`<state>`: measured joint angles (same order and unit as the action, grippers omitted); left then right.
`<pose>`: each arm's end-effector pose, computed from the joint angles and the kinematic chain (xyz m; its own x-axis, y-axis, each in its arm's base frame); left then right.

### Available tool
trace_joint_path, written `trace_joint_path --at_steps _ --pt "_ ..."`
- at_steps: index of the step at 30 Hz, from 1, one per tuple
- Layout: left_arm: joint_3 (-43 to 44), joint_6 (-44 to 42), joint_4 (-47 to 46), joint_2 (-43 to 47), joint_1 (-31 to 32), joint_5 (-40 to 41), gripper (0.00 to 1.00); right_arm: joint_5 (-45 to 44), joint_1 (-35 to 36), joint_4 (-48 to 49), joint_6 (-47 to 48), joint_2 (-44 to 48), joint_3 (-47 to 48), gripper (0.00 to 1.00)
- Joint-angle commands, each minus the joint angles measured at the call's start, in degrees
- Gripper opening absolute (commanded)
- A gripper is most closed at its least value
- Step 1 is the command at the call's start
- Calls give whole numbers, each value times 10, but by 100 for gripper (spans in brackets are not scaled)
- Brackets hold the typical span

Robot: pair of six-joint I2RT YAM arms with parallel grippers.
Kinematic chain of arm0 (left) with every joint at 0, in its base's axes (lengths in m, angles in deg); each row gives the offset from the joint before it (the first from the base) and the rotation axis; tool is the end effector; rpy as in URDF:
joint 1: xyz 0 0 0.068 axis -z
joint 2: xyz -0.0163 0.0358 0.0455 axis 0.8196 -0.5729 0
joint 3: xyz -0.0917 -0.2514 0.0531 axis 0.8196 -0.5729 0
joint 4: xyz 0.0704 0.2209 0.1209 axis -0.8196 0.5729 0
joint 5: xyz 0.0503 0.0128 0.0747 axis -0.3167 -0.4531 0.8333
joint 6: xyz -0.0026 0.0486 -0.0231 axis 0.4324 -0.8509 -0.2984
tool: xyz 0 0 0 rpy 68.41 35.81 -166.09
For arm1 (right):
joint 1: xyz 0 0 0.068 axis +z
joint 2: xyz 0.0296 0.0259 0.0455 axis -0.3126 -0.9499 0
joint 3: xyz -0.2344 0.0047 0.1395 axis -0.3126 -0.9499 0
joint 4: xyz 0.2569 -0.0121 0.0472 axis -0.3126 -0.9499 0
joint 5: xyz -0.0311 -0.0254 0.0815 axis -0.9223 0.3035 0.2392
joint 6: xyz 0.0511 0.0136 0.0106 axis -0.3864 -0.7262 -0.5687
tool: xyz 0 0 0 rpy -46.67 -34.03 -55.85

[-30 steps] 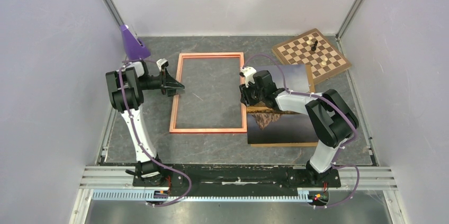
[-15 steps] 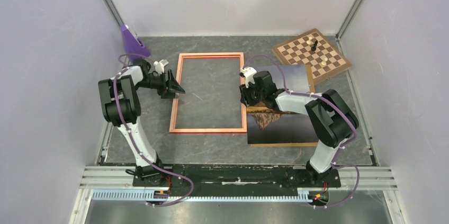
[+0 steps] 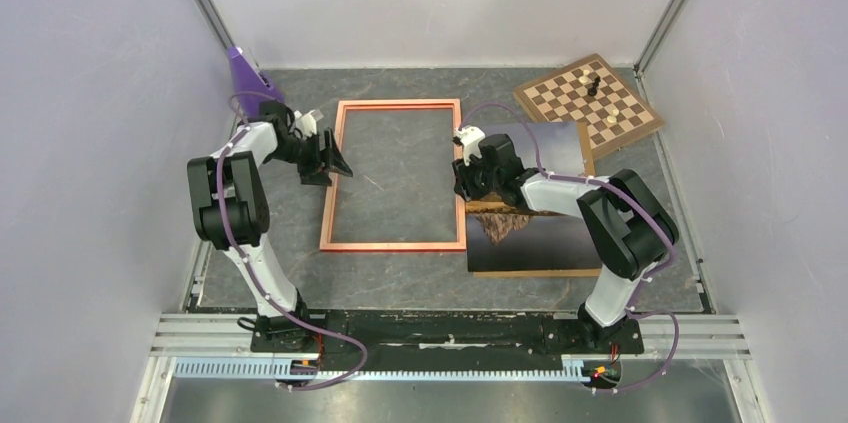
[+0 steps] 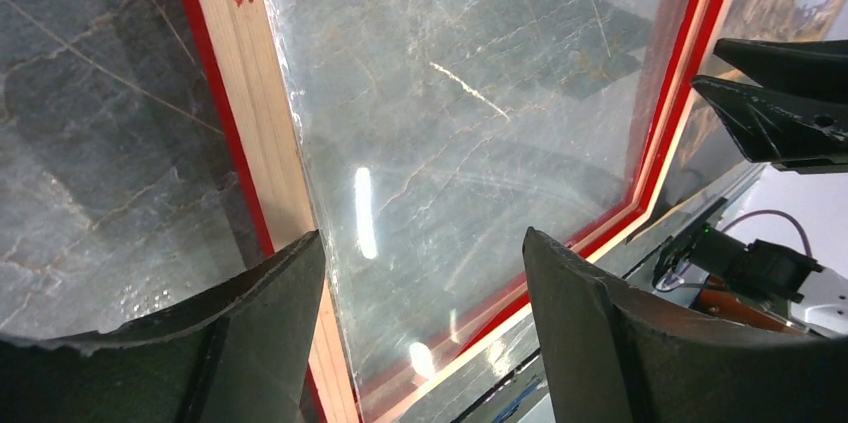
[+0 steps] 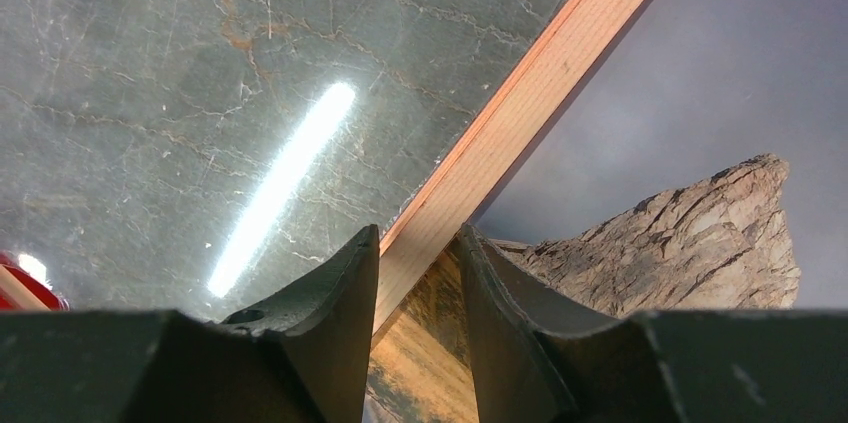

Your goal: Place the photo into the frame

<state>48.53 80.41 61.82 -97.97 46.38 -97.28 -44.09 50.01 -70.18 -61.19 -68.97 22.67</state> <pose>0.3652 0.0325 0.1736 -0.9654 -0.1340 -0.2236 0.0360 0.7810 -0.6235 0.3012 0.1941 0.1556 -0.5654 -0.3219 -0.7594 -0.6182 0.7749 0.1318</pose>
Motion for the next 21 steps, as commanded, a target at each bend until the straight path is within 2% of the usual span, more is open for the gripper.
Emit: trace_joint_path --at_steps 1,11,21 --pt "-8 25 9 44 16 40 79 -5 4 12 9 23 -5 38" --pt "-26 22 29 73 56 52 79 -6 4 14 9 29 -7 38" --pt "-36 21 35 102 74 112 80 -38 4 9 9 34 -8 38"
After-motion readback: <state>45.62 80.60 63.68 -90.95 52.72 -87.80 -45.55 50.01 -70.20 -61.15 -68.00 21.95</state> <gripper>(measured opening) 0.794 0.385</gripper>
